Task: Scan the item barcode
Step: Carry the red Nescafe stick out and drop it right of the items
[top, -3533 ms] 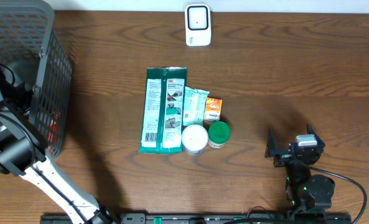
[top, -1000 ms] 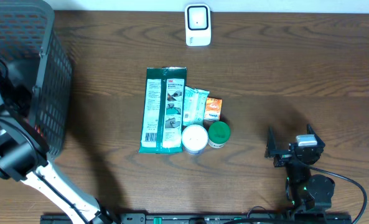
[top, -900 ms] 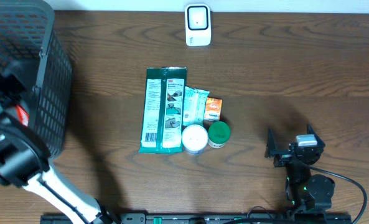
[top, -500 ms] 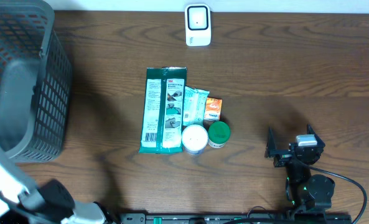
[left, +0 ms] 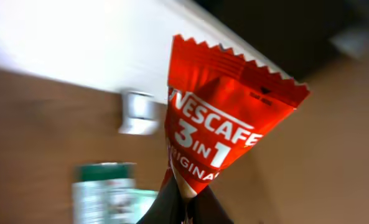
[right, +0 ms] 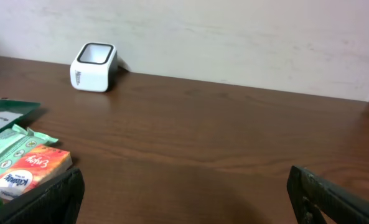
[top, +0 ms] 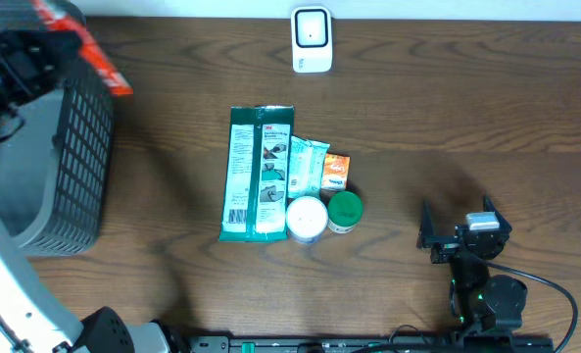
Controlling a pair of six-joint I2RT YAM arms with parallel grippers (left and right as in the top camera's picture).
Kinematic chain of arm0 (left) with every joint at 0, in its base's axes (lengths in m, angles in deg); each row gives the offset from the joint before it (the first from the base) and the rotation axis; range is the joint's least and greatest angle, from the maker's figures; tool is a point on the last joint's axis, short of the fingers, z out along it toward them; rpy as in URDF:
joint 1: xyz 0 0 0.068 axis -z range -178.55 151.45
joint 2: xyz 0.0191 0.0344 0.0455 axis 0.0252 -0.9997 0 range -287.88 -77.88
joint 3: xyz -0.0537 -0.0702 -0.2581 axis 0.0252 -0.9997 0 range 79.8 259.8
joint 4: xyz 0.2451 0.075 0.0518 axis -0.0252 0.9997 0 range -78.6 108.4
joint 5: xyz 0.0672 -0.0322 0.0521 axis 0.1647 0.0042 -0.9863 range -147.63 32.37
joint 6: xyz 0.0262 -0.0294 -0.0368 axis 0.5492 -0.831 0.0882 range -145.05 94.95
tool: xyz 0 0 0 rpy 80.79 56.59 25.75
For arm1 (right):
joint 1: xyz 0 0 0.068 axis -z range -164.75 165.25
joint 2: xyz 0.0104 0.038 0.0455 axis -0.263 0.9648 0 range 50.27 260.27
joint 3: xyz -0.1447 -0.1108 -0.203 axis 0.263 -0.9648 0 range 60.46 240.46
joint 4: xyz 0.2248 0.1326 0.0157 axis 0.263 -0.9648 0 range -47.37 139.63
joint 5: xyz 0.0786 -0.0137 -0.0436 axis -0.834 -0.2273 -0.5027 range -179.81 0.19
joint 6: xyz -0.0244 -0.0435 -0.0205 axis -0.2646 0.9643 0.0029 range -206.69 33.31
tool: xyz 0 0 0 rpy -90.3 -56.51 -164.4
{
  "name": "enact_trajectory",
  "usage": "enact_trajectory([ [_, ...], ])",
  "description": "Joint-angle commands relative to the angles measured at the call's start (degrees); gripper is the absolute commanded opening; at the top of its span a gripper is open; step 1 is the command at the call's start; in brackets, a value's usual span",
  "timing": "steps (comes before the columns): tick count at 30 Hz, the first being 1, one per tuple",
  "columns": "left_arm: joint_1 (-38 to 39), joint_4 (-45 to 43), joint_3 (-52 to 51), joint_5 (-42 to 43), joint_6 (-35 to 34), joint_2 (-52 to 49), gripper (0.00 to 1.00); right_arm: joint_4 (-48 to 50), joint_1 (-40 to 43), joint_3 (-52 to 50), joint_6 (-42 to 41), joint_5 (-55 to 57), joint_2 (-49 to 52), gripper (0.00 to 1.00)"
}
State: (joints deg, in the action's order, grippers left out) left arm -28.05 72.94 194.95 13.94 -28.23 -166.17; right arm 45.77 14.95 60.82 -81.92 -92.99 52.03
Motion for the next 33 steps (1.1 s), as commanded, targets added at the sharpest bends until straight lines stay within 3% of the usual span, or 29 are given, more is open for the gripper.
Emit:
enact_trajectory([
  [1,3.7,0.2,0.1,18.6,3.1,-0.8,0.07,-0.2,0.0,0.0,-0.7,0.1,0.0,0.99],
  [13,21.1,1.6,-0.1,17.9,4.3,-0.9,0.07,-0.2,0.0,0.0,-0.7,0.1,0.0,0.99],
  [15,22.9,2.1,-0.5,14.3,4.5,-0.9,0.07,-0.2,0.0,0.0,-0.7,0.1,0.0,0.99],
  [18,26.3,6.6,-1.0,1.7,5.9,-0.9,0.07,-0.2,0.0,0.0,-0.7,0.1,0.0,0.99],
  [22,31.0,11.7,-2.4,-4.6,12.0,-1.0,0.07,-0.2,0.0,0.0,-0.7,0.1,0.0,0.99],
  [28,38.7,11.7,-6.9,-22.0,12.6,-2.0,0.07,-0.2,0.0,0.0,-0.7,0.1,0.0,0.99],
  [33,43.1,9.8,-12.4,-24.1,12.5,-4.8,0.08,-0.2,0.0,0.0,-0.7,0.1,0.0,0.99],
])
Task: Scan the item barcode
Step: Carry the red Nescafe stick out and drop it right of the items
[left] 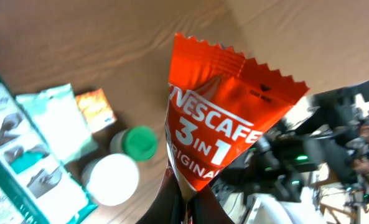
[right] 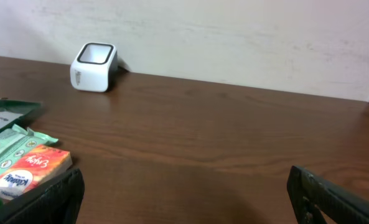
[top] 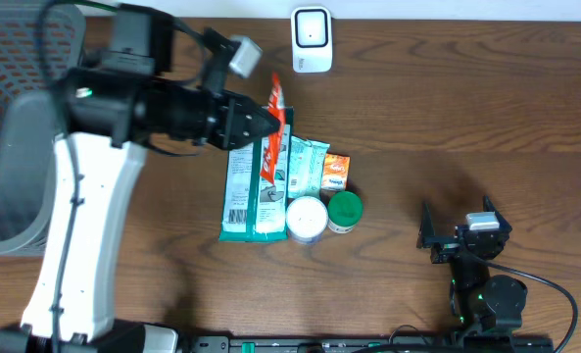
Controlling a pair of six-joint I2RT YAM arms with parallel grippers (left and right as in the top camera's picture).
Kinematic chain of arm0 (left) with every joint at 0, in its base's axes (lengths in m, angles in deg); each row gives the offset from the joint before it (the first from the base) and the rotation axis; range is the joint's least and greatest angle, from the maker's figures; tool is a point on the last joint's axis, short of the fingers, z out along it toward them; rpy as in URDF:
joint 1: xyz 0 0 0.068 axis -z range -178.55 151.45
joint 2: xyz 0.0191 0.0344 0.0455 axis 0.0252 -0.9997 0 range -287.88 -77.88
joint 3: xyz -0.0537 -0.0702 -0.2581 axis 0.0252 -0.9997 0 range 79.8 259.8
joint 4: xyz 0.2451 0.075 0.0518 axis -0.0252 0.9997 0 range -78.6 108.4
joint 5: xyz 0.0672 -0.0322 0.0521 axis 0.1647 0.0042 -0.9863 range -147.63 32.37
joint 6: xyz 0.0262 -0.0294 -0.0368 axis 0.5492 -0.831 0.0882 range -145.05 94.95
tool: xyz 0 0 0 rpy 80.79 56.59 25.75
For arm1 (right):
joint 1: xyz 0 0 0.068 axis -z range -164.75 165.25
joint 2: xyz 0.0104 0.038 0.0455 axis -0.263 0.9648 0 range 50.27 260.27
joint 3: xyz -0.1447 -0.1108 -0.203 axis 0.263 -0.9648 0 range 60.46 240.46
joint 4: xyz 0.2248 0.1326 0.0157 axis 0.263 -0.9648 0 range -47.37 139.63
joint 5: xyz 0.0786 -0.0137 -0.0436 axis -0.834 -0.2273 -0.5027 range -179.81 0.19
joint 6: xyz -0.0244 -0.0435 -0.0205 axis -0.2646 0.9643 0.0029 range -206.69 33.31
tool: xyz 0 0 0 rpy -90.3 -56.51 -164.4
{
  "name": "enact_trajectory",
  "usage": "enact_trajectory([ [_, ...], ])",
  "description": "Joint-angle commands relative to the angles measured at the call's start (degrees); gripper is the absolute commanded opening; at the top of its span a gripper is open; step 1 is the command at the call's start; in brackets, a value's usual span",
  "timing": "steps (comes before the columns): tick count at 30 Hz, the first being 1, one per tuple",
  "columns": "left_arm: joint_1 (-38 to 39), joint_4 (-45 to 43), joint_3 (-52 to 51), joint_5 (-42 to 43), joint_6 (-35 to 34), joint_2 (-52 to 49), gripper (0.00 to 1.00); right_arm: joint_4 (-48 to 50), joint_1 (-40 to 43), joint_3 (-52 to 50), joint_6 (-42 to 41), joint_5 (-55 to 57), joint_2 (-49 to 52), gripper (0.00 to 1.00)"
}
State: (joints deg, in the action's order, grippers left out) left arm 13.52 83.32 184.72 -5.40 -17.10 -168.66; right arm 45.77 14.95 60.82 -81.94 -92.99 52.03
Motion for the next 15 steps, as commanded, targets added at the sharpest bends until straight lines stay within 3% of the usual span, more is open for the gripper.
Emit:
enact_trajectory([
  [1,2.5,-1.7,-3.3,-3.8,1.4,-3.4,0.07,-0.2,0.0,0.0,-0.6,0.1,0.0,0.99],
  [7,6.9,-9.8,-7.2,-0.1,-0.9,-10.6,0.07,-0.2,0.0,0.0,-0.6,0.1,0.0,0.99],
  [12,10.6,-20.0,-7.3,14.3,-4.5,-18.8,0.07,-0.2,0.0,0.0,-0.6,0.1,0.0,0.99],
  [15,11.8,-29.9,-7.3,21.0,-11.3,-23.2,0.07,-0.2,0.0,0.0,-0.6,0.1,0.0,0.99],
])
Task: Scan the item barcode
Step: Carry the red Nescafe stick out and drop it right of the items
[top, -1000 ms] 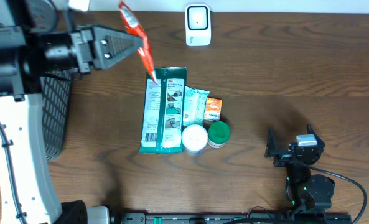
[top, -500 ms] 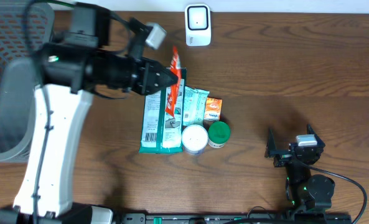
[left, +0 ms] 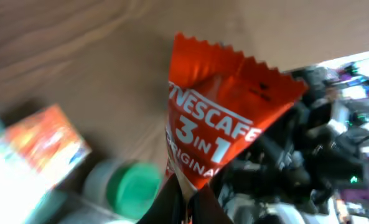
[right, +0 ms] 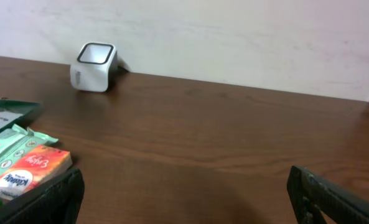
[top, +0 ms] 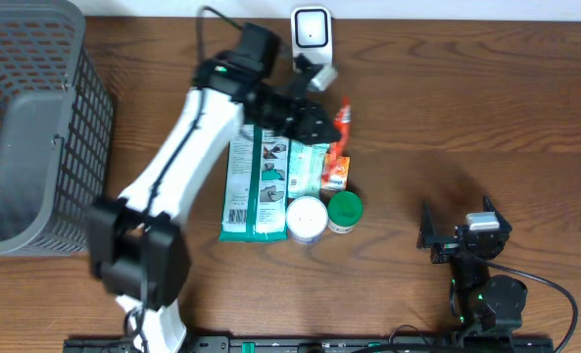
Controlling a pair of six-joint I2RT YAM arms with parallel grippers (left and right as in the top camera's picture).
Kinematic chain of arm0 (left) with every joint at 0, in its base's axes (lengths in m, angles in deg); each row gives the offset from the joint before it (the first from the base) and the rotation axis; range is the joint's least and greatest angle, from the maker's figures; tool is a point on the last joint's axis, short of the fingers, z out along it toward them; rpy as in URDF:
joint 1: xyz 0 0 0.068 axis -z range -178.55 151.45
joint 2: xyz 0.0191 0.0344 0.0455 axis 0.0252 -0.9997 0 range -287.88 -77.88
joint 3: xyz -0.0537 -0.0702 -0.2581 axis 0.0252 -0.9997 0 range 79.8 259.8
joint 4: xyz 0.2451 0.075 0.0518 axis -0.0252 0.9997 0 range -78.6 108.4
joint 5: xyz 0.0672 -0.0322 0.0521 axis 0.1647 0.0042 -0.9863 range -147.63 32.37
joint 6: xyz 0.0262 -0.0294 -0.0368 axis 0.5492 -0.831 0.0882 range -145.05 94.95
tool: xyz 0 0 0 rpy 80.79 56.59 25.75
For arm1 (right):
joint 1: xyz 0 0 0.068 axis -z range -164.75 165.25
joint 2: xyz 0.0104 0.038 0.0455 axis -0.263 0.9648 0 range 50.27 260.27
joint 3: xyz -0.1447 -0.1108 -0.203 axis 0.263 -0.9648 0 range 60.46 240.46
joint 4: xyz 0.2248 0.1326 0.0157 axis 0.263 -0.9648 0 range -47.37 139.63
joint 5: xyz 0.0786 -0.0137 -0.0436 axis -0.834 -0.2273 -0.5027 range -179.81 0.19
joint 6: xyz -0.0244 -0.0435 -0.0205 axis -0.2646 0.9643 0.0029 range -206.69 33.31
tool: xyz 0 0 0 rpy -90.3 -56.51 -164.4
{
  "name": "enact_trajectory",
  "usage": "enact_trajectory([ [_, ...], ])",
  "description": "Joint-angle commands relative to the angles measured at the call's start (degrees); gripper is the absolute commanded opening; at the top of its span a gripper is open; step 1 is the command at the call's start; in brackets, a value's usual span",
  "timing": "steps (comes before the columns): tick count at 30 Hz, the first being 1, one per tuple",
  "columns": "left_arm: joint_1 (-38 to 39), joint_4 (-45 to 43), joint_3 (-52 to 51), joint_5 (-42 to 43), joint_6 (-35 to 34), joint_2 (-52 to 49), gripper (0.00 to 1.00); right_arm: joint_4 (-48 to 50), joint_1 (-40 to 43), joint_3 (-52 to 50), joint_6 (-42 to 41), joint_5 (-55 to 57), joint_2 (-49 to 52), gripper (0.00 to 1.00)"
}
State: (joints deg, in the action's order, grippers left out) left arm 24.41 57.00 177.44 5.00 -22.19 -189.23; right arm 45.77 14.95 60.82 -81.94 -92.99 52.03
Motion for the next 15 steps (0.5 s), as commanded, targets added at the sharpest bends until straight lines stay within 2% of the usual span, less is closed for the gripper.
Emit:
enact_trajectory([
  [1,1.2,-6.8,0.0,10.9,-8.7,-3.9,0.07,-0.2,0.0,0.0,-0.6,0.1,0.0,0.99],
  [4,2.3,-14.9,0.0,10.8,-13.5,-7.2,0.08,-0.2,0.0,0.0,-0.6,0.1,0.0,0.99],
  [7,4.0,-19.5,0.0,10.4,-14.8,-10.2,0.07,-0.2,0.0,0.0,-0.6,0.1,0.0,0.99],
  [15,9.5,-22.3,0.0,3.4,-14.8,-15.9,0.08,-0.2,0.0,0.0,-0.6,0.1,0.0,0.99],
])
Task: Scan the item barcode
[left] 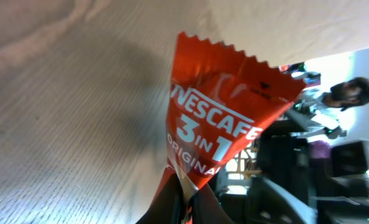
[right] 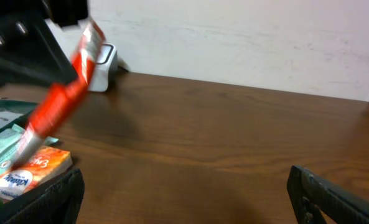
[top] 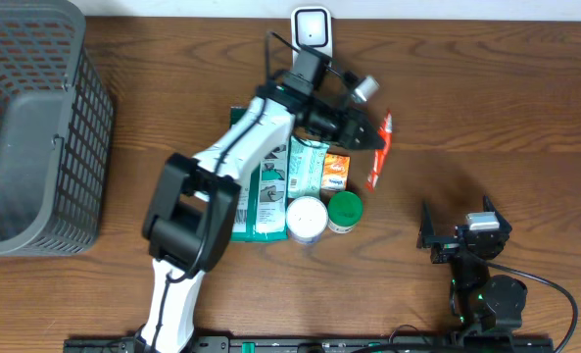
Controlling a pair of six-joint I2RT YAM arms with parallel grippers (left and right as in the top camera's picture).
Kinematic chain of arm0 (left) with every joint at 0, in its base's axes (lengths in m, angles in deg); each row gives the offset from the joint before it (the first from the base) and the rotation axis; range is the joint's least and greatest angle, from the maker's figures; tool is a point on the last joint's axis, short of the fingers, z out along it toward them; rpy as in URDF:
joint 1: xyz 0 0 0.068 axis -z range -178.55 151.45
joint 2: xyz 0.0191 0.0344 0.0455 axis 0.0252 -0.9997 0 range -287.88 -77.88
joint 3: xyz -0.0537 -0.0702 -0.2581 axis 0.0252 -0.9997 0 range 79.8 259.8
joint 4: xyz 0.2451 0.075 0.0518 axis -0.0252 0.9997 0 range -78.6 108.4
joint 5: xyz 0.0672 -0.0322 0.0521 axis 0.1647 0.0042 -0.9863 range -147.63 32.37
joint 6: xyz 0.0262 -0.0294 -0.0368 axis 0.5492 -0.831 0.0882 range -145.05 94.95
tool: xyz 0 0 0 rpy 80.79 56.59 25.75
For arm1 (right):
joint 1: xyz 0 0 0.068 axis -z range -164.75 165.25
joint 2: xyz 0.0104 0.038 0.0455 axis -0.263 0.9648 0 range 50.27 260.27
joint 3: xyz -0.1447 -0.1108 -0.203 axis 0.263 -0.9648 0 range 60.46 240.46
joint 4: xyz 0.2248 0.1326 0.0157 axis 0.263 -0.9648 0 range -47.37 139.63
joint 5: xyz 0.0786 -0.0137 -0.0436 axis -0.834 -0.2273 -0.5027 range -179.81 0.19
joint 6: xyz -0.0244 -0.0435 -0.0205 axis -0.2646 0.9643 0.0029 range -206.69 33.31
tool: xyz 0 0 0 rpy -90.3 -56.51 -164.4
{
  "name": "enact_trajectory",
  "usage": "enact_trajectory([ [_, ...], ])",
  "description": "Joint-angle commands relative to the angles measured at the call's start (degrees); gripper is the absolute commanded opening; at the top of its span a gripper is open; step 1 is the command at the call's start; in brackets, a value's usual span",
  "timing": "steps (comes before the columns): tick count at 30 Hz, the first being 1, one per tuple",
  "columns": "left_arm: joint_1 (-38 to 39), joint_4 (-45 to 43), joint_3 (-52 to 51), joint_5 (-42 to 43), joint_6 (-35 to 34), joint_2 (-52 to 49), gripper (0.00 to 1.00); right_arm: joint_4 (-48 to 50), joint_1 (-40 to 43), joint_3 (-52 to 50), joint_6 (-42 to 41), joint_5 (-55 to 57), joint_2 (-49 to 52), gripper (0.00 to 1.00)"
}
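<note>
My left gripper (top: 371, 140) is shut on the bottom end of a red Nescafe 3in1 sachet (top: 380, 152), held in the air just right of the pile of goods. The sachet (left: 224, 134) fills the left wrist view, and the right wrist view shows it (right: 60, 102) hanging slantwise. The white barcode scanner (top: 312, 37) stands at the table's far edge, its window facing forward, also seen as the scanner (right: 103, 62) behind the sachet. My right gripper (top: 459, 242) rests open at the near right, fingers (right: 333, 196) wide apart with nothing between them.
A pile lies mid-table: a green 3M pack (top: 256, 186), a pale green wipes packet (top: 305, 162), a small orange box (top: 336, 172), a white-lidded jar (top: 307, 218) and a green-lidded jar (top: 345, 211). A grey mesh basket (top: 35, 127) stands at the far left.
The left arm has carried the sachet to the right, from above the wipes packet to just right of the orange box. The right arm has not moved.
My left gripper held the red sachet over the grey basket at the far left. Then it was above the green pack, then over the wipes packet below the scanner, and now right of the pile. The right gripper stayed open and still throughout.
</note>
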State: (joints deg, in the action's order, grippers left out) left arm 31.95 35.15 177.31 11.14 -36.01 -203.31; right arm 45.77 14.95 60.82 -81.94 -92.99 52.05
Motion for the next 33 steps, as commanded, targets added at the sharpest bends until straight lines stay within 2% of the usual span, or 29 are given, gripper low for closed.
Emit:
enact_trajectory([
  [1,2.6,-0.9,0.2,-3.6,-1.0,-2.4,0.07,-0.2,0.0,0.0,-0.6,0.1,0.0,0.99],
  [3,3.5,-1.7,0.2,-5.3,-1.0,-3.0,0.09,-0.2,0.0,0.0,-0.6,0.1,0.0,0.99],
  [4,3.8,-2.1,0.2,-6.6,-1.0,-3.0,0.16,-0.2,0.0,0.0,-0.6,0.1,0.0,0.99],
  [6,4.0,-2.4,0.2,-9.3,-1.0,-2.9,0.43,-0.2,0.0,0.0,-0.6,0.1,0.0,0.99],
  [7,4.0,-2.7,0.2,-9.5,-1.0,-2.8,0.48,-0.2,0.0,0.0,-0.6,0.1,0.0,0.99],
  [10,3.2,-3.6,0.5,-9.5,-1.5,-2.5,0.71,-0.2,0.0,0.0,-0.6,0.1,0.0,0.99],
  [12,2.5,-3.6,0.9,-9.5,-2.3,-1.7,0.80,-0.2,0.0,0.0,-0.6,0.1,0.0,0.99],
  [17,0.0,-3.5,2.2,-9.8,-2.3,2.8,0.81,-0.2,0.0,0.0,-0.6,0.1,0.0,0.99],
  [20,-2.0,-1.2,2.2,-16.9,-2.3,7.9,0.81,-0.2,0.0,0.0,-0.6,0.1,0.0,0.99],
  [22,-3.6,2.0,2.2,-24.9,-2.2,11.5,0.81,-0.2,0.0,0.0,-0.6,0.1,0.0,0.99],
  [28,-9.7,17.7,2.2,-60.5,-2.2,21.8,0.81,-0.2,0.0,0.0,-0.6,0.1,0.0,0.99],
  [31,-12.9,23.8,2.2,-73.0,-2.2,24.4,0.81,-0.2,0.0,0.0,-0.6,0.1,0.0,0.99],
  [33,-15.3,26.8,2.2,-78.3,-2.2,24.8,0.81,-0.2,0.0,0.0,-0.6,0.1,0.0,0.99],
])
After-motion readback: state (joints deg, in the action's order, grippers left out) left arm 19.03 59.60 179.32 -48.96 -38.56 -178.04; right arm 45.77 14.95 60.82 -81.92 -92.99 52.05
